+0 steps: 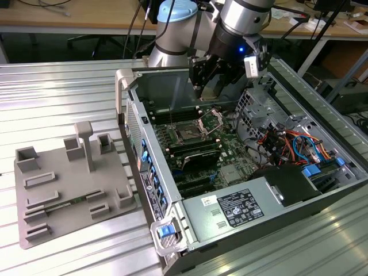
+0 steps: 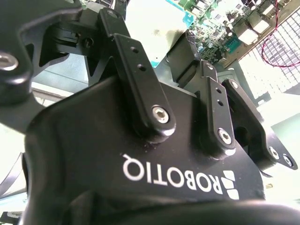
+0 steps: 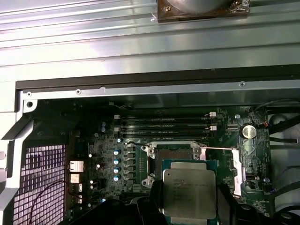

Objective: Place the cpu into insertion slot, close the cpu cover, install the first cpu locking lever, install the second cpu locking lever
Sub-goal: 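Place the cpu into insertion slot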

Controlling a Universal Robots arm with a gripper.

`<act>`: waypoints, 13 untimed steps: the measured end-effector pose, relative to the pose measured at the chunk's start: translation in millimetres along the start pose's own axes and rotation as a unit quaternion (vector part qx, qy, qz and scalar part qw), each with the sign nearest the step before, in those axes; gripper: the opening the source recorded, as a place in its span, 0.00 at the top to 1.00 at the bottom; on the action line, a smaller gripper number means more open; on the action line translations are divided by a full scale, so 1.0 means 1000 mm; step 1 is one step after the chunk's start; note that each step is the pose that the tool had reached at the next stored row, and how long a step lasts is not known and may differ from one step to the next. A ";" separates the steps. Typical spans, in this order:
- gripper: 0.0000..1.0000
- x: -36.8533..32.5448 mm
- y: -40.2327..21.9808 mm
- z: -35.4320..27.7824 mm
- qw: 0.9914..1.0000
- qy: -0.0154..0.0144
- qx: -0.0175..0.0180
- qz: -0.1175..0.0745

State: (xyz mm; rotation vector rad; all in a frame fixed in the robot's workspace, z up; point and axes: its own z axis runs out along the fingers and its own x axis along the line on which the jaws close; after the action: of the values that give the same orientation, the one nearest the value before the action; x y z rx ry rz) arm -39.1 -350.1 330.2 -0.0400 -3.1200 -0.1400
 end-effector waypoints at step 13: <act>0.45 -0.0001 -0.0003 0.0031 1.000 0.000 0.000 0.000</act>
State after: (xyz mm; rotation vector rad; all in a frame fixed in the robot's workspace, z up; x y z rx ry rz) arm -39.1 -350.1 327.1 -0.0399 -3.1200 -0.1399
